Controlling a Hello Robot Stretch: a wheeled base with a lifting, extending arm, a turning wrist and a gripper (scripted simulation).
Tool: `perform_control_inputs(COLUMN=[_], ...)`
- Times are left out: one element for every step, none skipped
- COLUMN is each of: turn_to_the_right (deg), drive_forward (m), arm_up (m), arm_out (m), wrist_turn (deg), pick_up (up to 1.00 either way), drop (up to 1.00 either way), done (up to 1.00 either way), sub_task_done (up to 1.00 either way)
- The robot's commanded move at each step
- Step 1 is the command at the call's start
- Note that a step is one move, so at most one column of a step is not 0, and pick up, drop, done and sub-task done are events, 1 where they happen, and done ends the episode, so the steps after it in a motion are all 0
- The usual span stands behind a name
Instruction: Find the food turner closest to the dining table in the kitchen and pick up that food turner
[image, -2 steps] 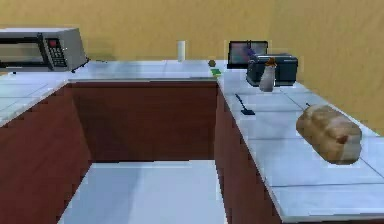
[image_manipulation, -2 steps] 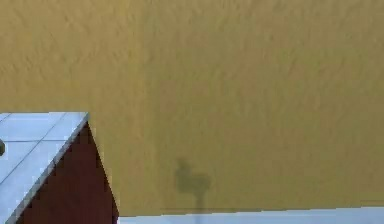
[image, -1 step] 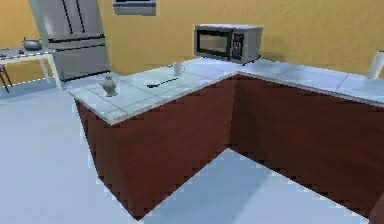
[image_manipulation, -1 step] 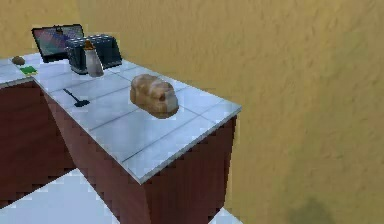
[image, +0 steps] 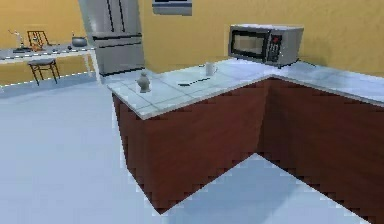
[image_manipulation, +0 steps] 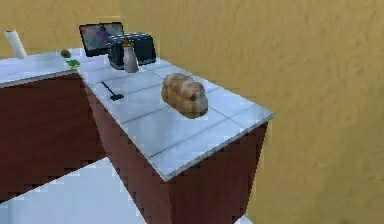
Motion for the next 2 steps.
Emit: perform_control_inputs(turn_to_the_right=[0.0, -45.0], drive_forward=[0.50, 0.00], arm_up=[0.00, 0.00], arm_out=[0.00, 0.00], wrist_turn=[0.0, 0.0], pick_up=[0.00, 0.00], drop=[0.00, 0.00], done=[0.00, 0.00], sub_task_done=[0.00, 0.00])
